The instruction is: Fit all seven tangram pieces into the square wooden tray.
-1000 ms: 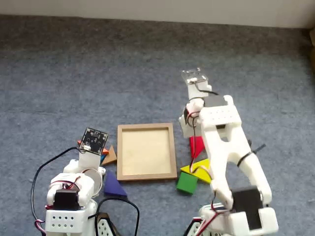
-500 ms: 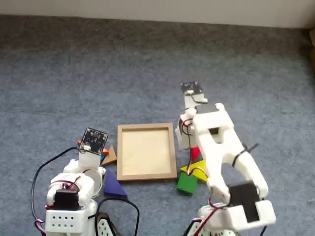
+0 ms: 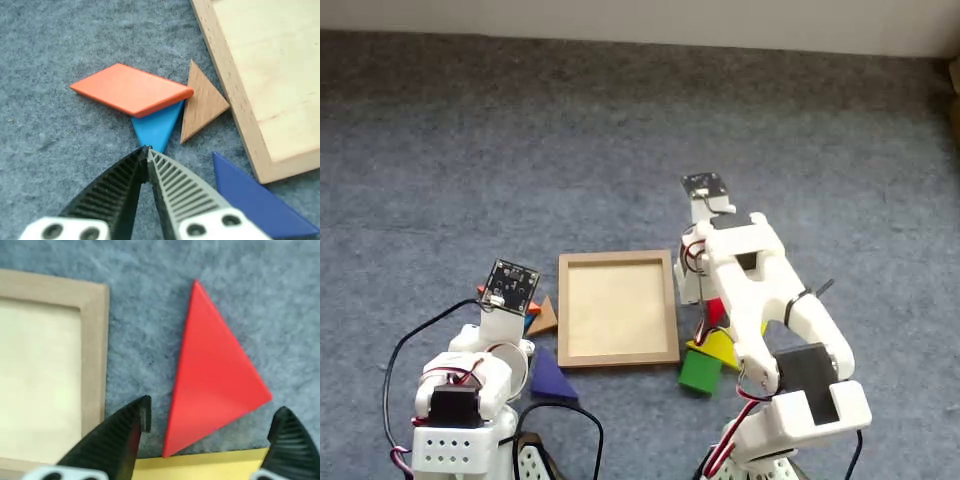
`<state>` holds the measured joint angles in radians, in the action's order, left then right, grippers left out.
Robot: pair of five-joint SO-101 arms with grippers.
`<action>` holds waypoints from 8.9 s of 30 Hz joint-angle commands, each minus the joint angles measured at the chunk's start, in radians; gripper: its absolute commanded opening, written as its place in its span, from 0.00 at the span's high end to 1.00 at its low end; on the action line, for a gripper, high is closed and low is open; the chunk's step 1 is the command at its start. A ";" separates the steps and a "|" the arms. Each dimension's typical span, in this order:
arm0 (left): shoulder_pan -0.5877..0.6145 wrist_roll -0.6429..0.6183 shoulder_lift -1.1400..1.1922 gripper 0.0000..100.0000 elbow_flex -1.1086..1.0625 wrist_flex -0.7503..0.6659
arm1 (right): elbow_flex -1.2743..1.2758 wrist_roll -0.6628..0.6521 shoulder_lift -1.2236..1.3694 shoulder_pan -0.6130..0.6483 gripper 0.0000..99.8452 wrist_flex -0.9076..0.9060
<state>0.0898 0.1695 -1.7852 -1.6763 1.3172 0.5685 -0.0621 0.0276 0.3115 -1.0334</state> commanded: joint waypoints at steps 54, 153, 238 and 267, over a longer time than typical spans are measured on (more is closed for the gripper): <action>0.008 0.008 -0.031 0.99 -0.021 0.005 | -0.216 -0.089 0.180 -0.071 0.70 -0.008; 0.008 0.008 -0.031 0.99 -0.021 0.005 | -0.225 -0.018 -0.116 -0.002 0.74 -0.209; 0.008 0.008 -0.031 0.99 -0.021 0.005 | -0.163 -0.014 -0.012 -0.102 0.68 -0.128; 0.008 0.008 -0.031 0.99 -0.021 0.005 | -0.120 0.173 0.114 -0.039 0.70 -0.033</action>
<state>0.0898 0.1695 -1.7852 -1.6763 1.3172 0.4611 0.1005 0.1488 0.2578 -1.0687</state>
